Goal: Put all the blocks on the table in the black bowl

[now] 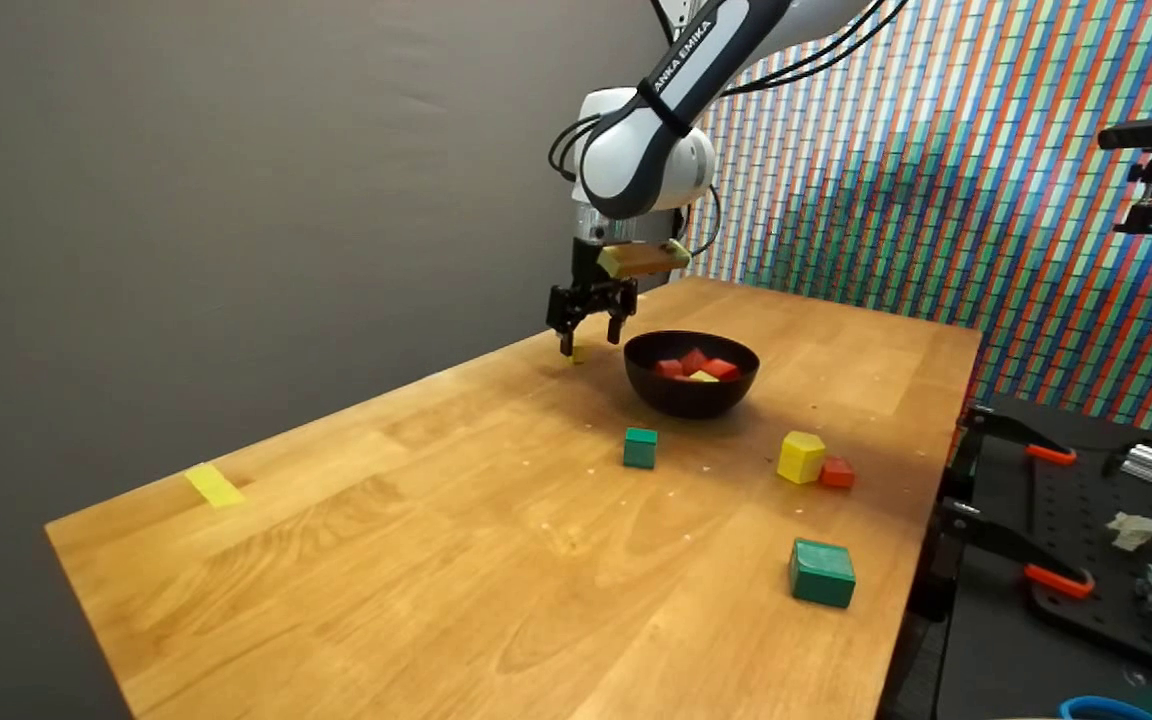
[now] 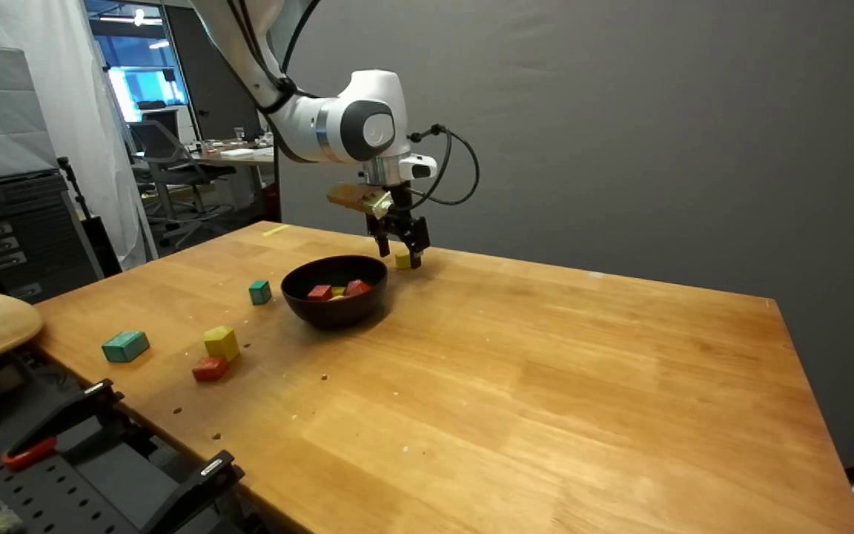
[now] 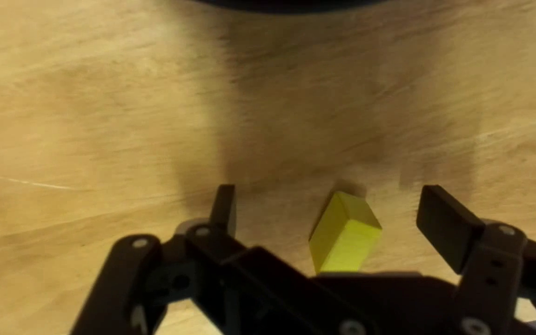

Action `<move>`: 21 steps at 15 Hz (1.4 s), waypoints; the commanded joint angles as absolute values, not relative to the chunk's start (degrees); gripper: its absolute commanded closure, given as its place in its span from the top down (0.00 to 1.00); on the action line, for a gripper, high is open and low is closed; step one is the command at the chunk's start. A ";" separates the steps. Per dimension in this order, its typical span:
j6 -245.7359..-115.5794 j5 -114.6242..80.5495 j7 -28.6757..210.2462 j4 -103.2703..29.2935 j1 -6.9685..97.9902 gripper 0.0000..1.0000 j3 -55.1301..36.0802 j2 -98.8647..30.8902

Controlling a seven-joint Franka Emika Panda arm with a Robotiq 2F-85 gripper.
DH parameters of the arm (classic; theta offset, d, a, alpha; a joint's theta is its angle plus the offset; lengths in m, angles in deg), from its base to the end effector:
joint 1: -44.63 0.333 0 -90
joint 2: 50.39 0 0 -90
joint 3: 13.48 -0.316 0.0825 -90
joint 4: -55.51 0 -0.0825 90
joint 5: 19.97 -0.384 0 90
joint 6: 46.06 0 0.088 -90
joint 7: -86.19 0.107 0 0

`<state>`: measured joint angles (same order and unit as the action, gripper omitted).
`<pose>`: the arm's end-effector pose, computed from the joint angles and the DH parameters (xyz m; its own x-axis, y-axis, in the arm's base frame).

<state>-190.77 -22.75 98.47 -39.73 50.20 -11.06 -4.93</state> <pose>0.6843 0.0403 0.1508 0.9806 -0.1834 0.0692 -0.1827 -0.9830 -0.0157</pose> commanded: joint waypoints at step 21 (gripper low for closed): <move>-184.36 -19.07 108.46 -51.71 52.65 0.12 -8.02 -21.27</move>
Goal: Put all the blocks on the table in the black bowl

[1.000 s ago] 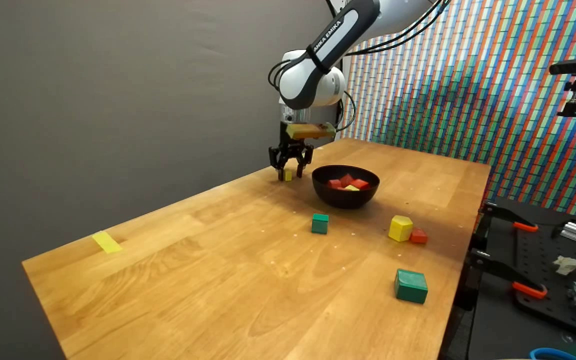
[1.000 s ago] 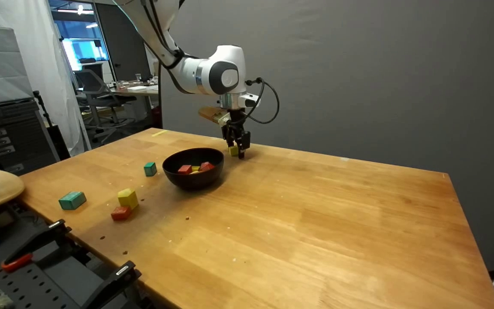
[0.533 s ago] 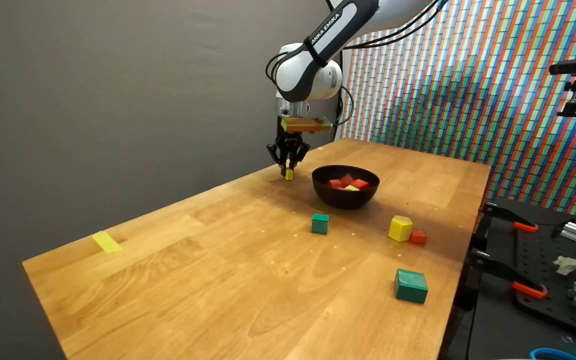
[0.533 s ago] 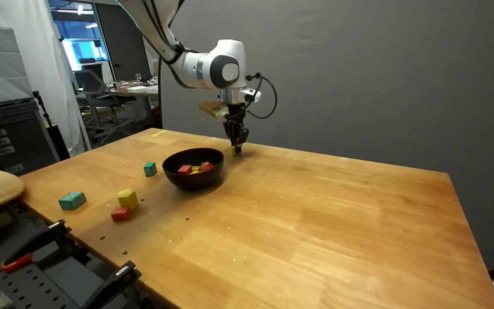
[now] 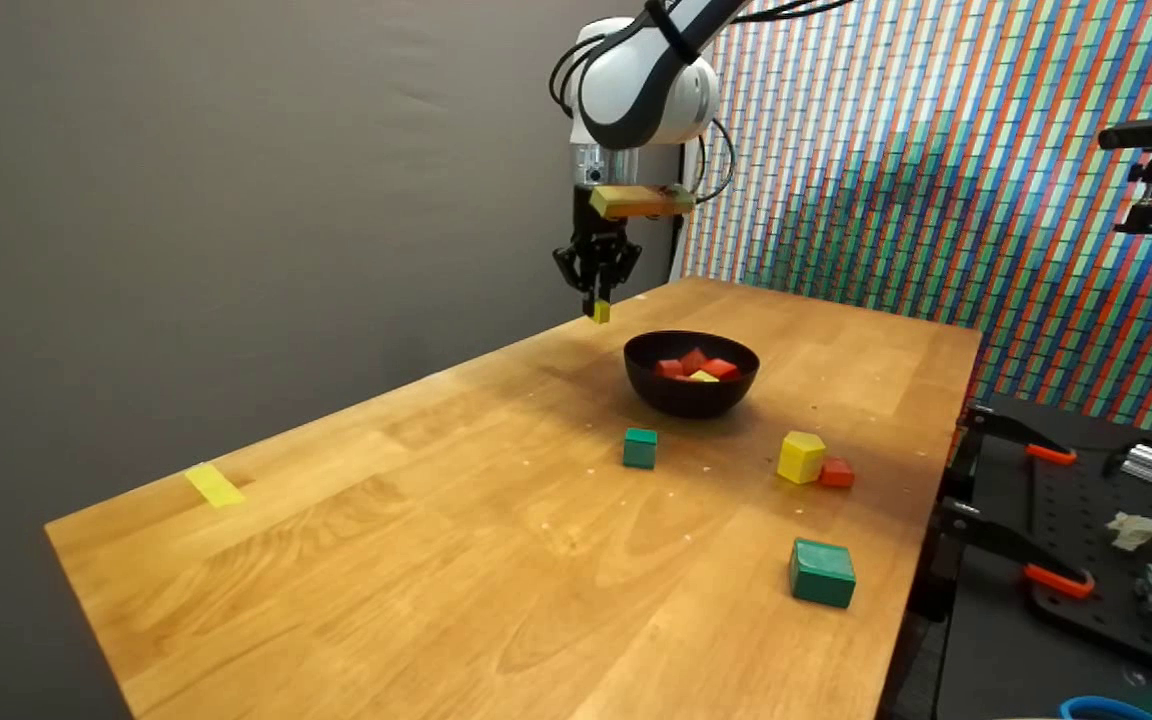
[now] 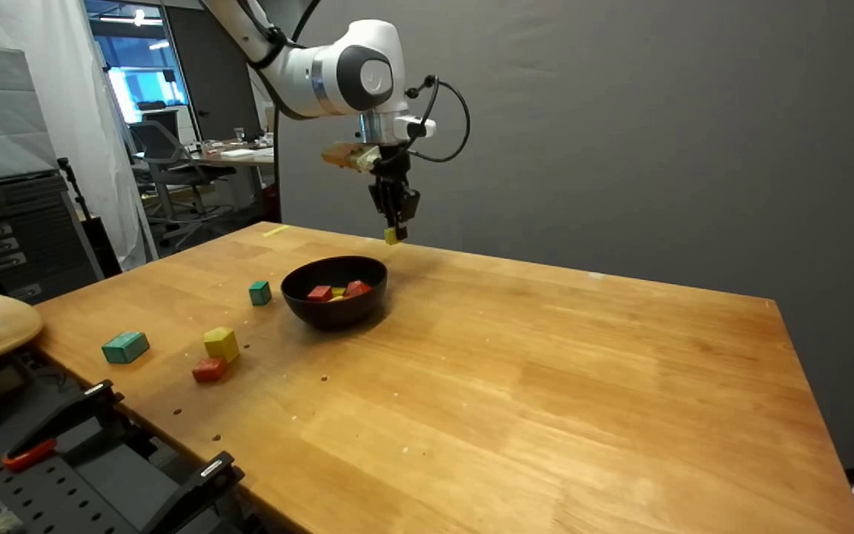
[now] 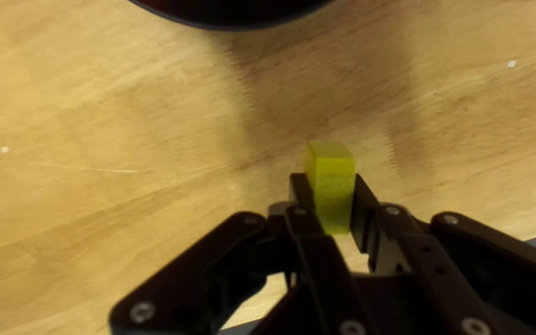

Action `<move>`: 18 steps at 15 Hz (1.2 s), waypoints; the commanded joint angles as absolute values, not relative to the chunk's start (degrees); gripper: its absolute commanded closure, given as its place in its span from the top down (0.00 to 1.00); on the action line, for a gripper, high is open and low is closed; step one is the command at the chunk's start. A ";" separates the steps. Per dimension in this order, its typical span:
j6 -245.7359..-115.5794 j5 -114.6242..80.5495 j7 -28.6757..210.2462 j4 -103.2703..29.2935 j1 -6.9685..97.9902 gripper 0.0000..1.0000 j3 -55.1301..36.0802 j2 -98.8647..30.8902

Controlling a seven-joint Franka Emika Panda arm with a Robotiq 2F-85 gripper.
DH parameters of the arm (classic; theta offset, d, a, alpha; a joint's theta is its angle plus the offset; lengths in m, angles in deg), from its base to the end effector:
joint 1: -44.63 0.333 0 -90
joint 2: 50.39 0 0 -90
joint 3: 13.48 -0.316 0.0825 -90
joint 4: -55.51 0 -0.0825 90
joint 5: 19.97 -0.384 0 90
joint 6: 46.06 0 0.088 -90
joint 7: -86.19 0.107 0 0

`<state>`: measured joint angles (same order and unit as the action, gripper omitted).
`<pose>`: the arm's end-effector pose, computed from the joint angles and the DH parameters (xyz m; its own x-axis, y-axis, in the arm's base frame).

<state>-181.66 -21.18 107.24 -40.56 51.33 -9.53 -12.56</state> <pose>0.6831 0.0383 0.2217 0.9489 -0.3133 0.0389 -0.3140 -0.9493 0.0140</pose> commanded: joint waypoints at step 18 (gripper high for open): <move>-198.73 -10.39 103.77 -79.98 53.33 1.00 -8.79 -36.40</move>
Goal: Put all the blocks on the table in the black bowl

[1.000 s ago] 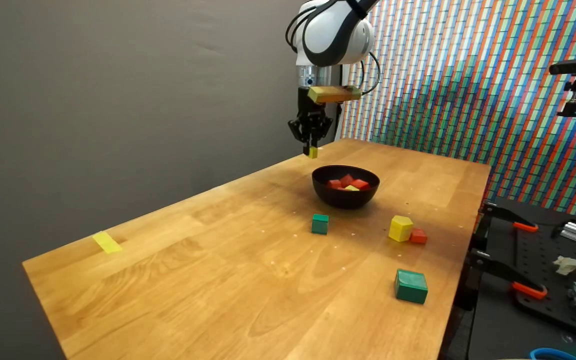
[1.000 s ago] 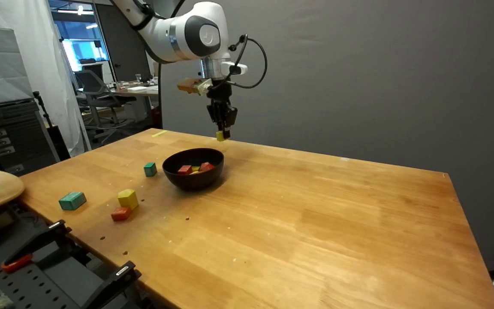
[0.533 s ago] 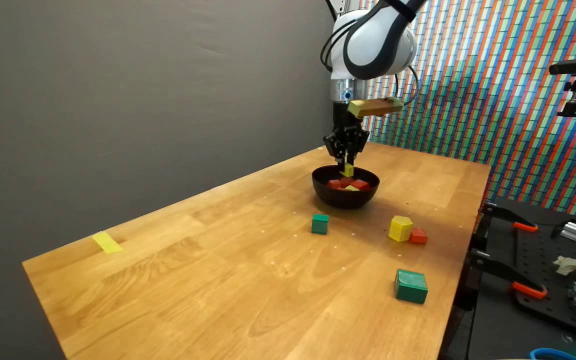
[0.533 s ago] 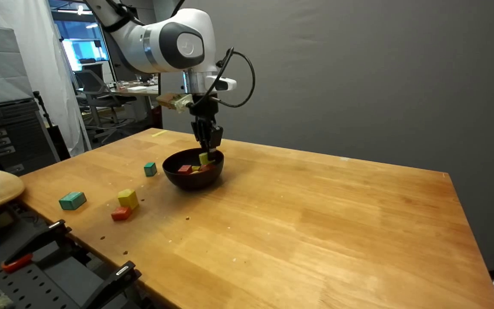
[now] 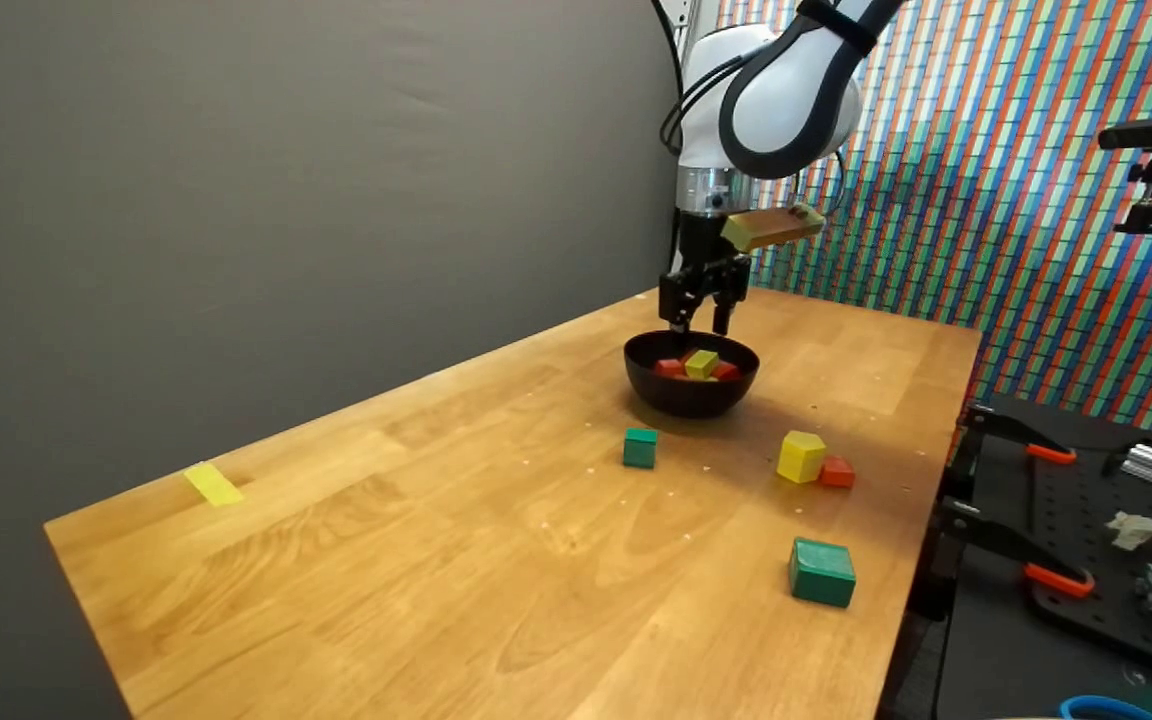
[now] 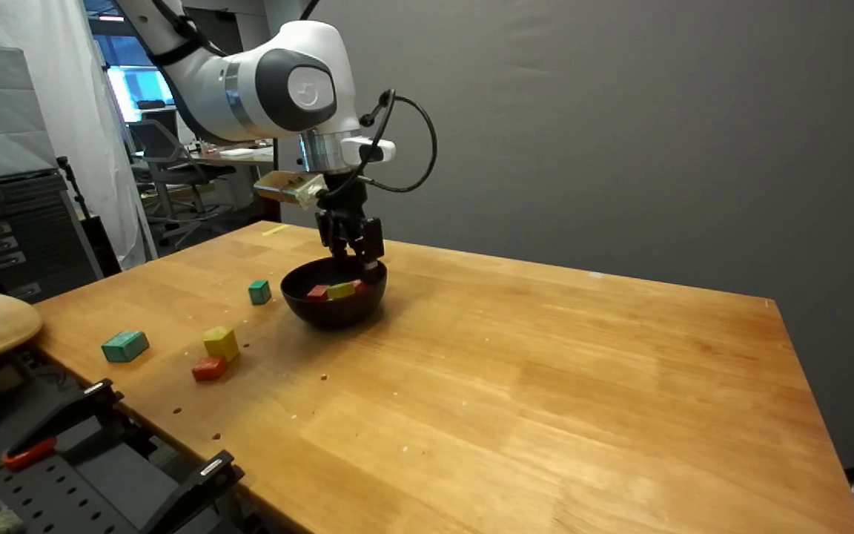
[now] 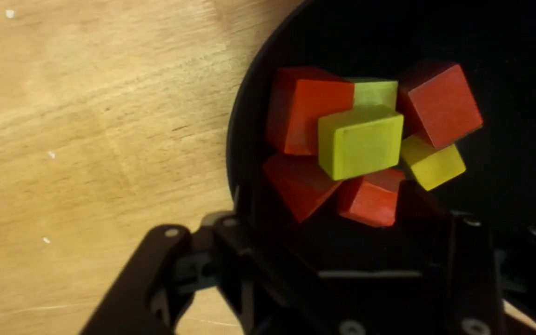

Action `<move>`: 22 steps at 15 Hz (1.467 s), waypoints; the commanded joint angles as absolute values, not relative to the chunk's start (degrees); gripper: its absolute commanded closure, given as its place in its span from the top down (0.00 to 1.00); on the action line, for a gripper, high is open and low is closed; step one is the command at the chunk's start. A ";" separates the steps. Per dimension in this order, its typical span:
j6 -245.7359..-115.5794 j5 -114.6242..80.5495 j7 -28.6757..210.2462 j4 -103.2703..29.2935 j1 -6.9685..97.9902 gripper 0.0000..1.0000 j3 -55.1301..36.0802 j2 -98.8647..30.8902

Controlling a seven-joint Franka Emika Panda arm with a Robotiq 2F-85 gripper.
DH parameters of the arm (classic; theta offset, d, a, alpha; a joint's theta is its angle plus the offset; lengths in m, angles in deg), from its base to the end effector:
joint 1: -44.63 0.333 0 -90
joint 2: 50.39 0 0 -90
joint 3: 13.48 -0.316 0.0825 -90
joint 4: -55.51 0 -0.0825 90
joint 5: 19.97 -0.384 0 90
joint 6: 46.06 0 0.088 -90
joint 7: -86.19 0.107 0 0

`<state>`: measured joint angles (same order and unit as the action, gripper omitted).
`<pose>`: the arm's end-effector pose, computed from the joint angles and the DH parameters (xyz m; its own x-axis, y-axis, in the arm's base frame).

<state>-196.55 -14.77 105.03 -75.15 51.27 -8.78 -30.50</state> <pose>0.5333 0.0192 0.2017 0.9778 -0.2088 0.0197 -0.2097 -0.9753 0.0698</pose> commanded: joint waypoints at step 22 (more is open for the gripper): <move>-201.69 -9.43 97.95 -79.68 57.88 1.00 -17.88 -28.84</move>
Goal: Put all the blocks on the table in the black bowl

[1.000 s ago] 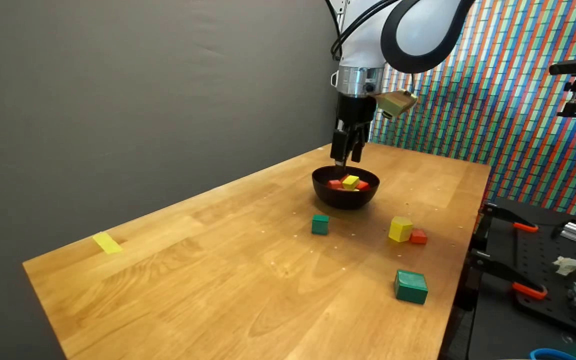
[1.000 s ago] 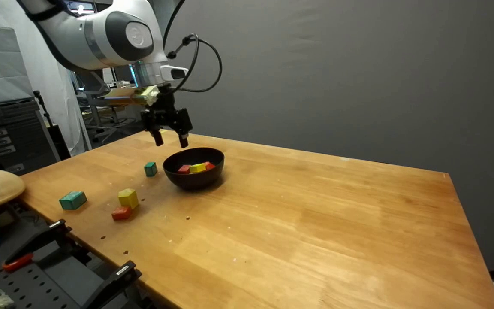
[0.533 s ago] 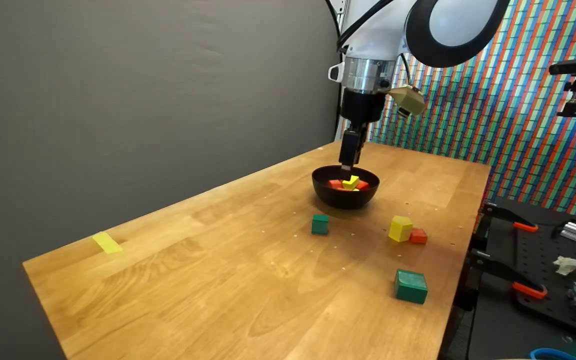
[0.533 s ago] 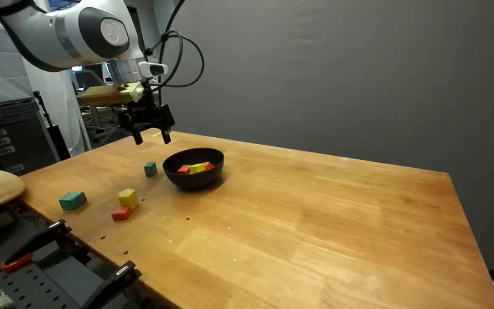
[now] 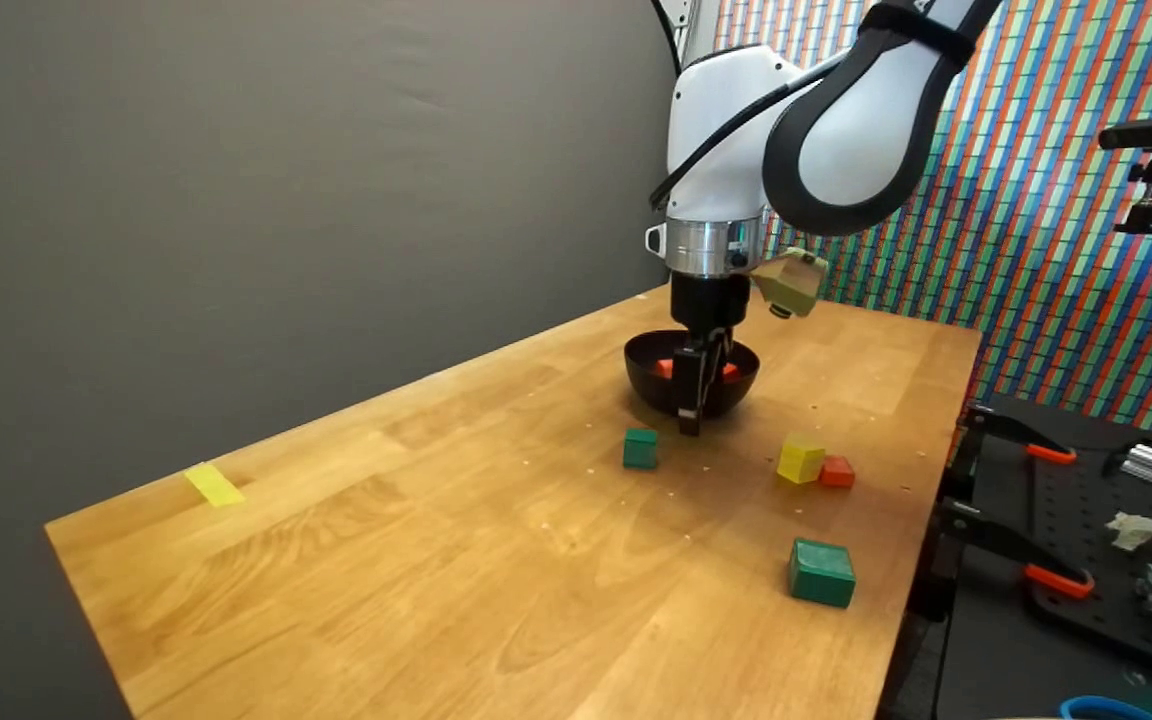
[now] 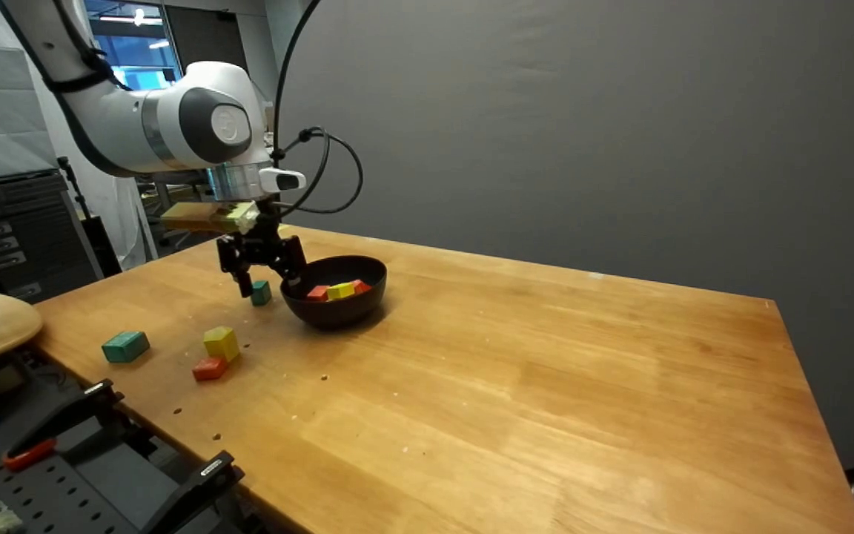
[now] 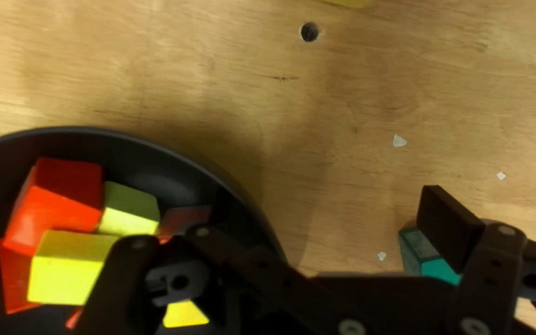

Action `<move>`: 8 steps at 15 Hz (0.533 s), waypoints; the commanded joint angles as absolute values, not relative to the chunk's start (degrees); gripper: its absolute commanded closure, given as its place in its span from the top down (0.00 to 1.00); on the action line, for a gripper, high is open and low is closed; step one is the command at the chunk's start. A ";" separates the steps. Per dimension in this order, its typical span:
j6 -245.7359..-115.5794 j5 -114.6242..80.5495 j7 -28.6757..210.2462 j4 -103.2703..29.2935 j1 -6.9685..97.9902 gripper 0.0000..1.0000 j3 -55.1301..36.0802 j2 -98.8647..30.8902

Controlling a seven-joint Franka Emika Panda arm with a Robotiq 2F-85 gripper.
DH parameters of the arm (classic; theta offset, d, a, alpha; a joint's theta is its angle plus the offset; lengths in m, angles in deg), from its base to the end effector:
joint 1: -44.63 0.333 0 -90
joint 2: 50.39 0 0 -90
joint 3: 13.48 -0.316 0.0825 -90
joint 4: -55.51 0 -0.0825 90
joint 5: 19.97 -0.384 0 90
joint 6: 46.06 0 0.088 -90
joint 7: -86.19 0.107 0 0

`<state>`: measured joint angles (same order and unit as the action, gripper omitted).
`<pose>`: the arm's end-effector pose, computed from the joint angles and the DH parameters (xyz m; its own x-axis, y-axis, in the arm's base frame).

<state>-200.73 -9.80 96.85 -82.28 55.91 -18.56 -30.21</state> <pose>0.4663 0.1457 0.1649 0.9662 0.2532 -0.0490 0.2555 -0.9657 0.0462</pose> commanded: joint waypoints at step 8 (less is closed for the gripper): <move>-203.09 4.58 109.95 -77.35 68.65 1.00 -8.60 -30.94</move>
